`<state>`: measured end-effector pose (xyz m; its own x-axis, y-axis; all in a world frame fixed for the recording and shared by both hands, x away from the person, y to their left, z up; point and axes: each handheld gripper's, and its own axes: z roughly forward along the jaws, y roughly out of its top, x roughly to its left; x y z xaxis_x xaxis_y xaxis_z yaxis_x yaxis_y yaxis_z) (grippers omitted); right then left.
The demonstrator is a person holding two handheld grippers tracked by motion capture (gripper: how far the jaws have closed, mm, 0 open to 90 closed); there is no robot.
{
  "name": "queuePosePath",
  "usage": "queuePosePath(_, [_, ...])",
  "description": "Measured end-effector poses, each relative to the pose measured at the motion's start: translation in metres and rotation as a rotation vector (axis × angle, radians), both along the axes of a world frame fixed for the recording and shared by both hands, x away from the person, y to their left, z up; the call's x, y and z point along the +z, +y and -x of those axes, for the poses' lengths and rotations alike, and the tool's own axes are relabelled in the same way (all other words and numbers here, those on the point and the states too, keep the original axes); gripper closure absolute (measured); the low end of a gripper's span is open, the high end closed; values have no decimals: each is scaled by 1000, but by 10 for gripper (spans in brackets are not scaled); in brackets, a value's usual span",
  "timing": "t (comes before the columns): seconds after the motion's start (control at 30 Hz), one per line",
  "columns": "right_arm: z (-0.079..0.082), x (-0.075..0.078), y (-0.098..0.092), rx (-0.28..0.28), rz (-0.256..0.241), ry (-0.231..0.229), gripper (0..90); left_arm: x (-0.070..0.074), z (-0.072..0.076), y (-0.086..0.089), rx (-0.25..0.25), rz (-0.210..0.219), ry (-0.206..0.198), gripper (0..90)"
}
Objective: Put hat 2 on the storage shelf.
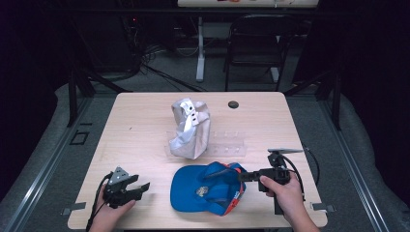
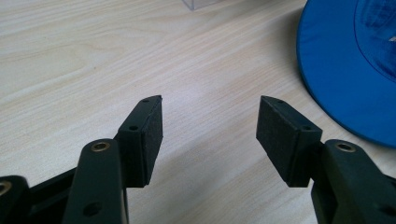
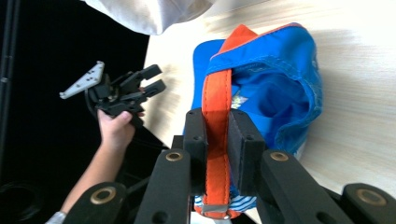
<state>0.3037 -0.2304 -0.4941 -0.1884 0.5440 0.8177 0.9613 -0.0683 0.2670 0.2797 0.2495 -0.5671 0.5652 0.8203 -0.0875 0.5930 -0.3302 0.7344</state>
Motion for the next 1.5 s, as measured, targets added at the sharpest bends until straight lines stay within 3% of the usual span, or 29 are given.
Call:
queuePosePath(0.43, [-11,29,8,-19,-42,94,787,0,0,0,0,5,-6,415])
queuePosePath(0.73, [-15,49,7,-14,-107,118,787,0,0,0,-1,6,-5,415])
queuePosePath(1.13, [-17,79,9,-22,-176,103,787,0,1,-1,-1,7,-5,415])
queuePosePath(1.5, [-16,112,2,-52,-206,42,789,0,0,0,7,3,-3,415])
